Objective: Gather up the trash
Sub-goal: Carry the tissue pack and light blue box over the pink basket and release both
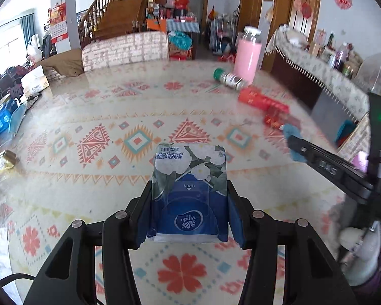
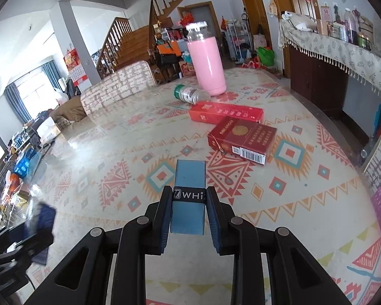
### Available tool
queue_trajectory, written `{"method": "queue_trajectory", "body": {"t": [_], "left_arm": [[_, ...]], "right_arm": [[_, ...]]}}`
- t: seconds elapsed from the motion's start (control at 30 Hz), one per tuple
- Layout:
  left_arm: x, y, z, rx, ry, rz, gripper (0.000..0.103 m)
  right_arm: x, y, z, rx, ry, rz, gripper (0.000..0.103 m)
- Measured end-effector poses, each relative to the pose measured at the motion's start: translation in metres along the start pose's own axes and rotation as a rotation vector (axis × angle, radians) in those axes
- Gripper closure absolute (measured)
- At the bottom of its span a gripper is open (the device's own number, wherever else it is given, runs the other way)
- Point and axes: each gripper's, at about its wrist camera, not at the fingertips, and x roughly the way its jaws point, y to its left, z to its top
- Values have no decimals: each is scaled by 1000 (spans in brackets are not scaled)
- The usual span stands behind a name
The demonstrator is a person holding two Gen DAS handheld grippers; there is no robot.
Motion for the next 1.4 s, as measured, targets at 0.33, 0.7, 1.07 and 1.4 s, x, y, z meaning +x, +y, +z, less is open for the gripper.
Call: {"method": "queue_trajectory", "body": {"t": [0.33,0.7,1.07,1.4], "left_arm": [[-42,-32,-17,96,-86,46,52],[-50,-100,-33,230,-118,11,52],[-47,-159,-42,337,-116,-20,52],[-27,-211,-37,424,-95,-37,52]], "right_arm": [[-84,0,-19,-22,-88,71,75],[-163,-46,-53,-19,-141,-27,75],[-209,-103,-65,31,-175,-135,75],[-218,-150,-60,66,-192,-182,75]]}}
